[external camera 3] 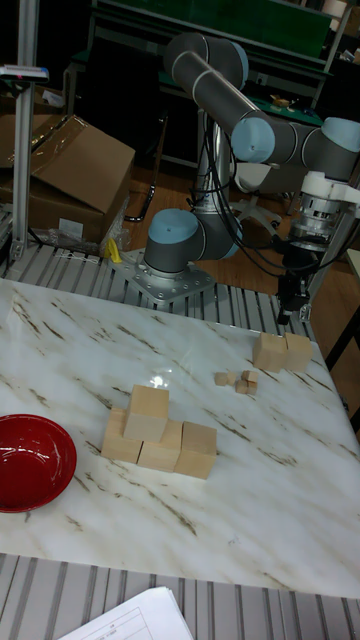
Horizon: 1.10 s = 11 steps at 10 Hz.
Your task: Stack the blocks into a pyramid shape
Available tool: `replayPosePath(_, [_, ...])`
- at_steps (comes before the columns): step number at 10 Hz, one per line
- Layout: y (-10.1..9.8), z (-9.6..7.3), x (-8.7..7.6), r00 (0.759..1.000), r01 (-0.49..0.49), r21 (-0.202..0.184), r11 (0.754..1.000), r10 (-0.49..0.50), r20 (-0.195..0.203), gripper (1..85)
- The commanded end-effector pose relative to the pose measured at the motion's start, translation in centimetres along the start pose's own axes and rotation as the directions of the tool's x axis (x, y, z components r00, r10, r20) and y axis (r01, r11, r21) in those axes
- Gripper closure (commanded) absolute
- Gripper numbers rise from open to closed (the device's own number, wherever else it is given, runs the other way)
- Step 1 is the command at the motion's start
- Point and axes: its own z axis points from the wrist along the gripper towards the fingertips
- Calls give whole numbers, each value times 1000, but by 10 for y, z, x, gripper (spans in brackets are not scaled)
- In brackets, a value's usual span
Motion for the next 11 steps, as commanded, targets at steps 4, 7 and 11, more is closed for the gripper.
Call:
replayPosePath(4, [7, 7, 7, 997, 71, -84, 994, -68, 40, 7])
replayPosePath(7, [0, 7, 4, 999, 28, -85, 996, -25, 46, 7])
replayPosePath(11, [5, 22, -3, 976, -191, -151, 970, 205, 78, 23])
